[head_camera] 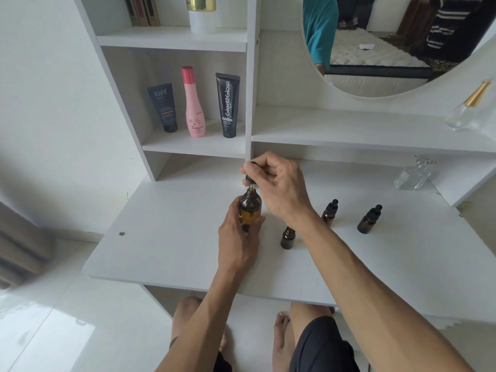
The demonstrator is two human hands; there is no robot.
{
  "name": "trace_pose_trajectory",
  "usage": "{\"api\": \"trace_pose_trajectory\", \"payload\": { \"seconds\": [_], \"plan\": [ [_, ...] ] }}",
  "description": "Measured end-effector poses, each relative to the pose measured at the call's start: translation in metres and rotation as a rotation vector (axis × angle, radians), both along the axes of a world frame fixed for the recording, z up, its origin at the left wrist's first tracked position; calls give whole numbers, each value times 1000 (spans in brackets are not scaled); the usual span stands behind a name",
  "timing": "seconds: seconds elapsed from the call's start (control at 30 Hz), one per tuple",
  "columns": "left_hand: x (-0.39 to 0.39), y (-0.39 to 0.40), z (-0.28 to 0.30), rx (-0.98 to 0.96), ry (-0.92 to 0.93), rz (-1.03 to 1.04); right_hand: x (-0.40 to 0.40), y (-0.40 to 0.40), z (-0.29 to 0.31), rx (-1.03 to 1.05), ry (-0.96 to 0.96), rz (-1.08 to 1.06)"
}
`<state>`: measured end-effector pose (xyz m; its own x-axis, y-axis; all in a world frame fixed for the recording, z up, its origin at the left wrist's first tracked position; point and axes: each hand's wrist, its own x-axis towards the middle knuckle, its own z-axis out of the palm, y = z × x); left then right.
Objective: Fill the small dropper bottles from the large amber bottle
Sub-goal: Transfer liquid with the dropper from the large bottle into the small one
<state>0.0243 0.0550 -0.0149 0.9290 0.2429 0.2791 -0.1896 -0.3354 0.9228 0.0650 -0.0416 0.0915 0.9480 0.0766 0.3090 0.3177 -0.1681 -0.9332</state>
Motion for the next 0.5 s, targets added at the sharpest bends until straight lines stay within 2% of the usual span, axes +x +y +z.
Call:
{"api": "trace_pose_trajectory", "payload": {
  "seconds": [0.3, 0.5],
  "plan": [
    [0, 0, -2, 19, -6, 1, -4, -1, 9, 22, 12, 9],
    [0, 1, -1, 39, 10, 11, -7, -6, 27, 151, 29, -5]
  ]
}}
